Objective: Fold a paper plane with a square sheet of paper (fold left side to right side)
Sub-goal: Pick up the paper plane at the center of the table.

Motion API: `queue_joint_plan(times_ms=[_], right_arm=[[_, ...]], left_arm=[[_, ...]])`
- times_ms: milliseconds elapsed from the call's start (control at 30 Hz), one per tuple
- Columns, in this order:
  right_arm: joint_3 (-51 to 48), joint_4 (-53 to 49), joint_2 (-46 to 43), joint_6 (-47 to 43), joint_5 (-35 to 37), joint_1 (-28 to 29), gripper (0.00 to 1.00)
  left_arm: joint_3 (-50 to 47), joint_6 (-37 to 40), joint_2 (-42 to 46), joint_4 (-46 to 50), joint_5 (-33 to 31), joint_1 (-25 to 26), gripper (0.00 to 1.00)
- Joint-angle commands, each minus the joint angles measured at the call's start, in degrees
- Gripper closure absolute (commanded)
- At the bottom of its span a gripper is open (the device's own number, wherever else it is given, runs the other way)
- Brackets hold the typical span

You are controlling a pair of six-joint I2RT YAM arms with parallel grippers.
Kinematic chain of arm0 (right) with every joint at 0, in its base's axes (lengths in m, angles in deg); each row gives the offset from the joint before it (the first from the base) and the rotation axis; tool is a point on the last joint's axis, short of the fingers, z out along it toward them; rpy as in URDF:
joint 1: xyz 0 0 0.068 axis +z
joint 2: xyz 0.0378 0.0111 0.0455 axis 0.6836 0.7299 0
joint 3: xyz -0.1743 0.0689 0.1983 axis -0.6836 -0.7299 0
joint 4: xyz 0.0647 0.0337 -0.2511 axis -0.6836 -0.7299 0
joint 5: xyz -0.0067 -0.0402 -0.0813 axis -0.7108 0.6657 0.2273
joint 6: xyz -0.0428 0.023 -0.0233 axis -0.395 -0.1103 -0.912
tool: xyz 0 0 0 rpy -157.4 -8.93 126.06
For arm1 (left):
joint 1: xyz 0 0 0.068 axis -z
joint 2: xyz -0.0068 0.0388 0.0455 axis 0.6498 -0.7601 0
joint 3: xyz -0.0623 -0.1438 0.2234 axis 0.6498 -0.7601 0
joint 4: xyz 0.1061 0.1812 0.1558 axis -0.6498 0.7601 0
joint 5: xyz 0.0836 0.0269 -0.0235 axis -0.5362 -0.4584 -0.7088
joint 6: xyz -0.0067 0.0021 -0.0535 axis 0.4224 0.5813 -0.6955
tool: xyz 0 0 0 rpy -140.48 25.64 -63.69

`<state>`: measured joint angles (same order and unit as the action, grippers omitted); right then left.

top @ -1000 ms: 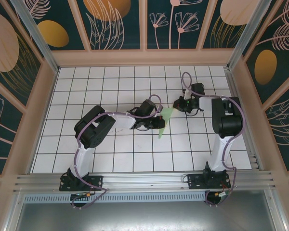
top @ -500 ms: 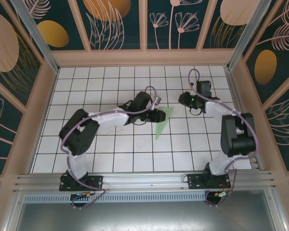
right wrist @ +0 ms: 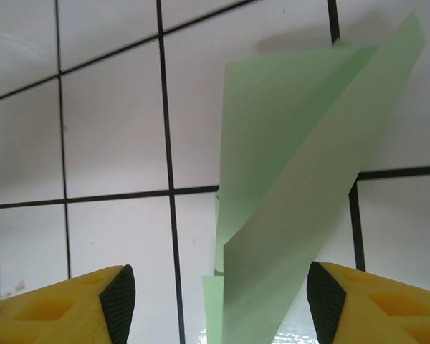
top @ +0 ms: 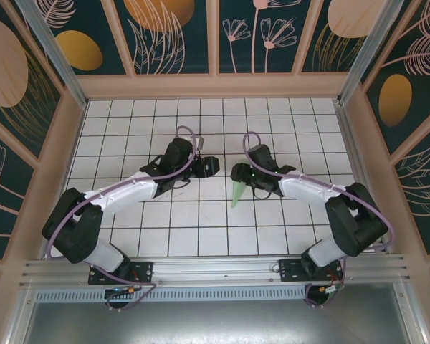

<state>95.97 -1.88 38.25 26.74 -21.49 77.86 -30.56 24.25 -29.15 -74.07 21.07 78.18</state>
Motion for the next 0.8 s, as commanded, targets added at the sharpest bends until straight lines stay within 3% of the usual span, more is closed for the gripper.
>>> queue_joint_plan(times_ms=[0,133,367,600,767], right_arm=[[1.58,-3.38,2.44,3.72,7.27,1.29,0.34],[1.09,-4.27,3.32,4.03,7.3,1.54,0.49],[5.11,-8.34,-0.65,2.22,8.63,3.9,0.98],[11.54,-6.83,-4.88,-2.88,1.28,9.7,1.0],[5.6,2.23,-6.07,-1.43,-8.47,8.91,1.0]], left_arm=[[-0.55,-0.76,1.36,-0.11,-1.71,0.11,0.4],[-1.5,-0.68,2.76,0.45,-3.0,0.11,0.4],[-1.6,0.65,5.56,3.5,-6.89,0.06,0.39],[-3.32,1.82,13.68,7.03,-16.92,0.03,0.3],[-6.42,0.99,22.82,8.1,-24.73,-0.21,0.21]])
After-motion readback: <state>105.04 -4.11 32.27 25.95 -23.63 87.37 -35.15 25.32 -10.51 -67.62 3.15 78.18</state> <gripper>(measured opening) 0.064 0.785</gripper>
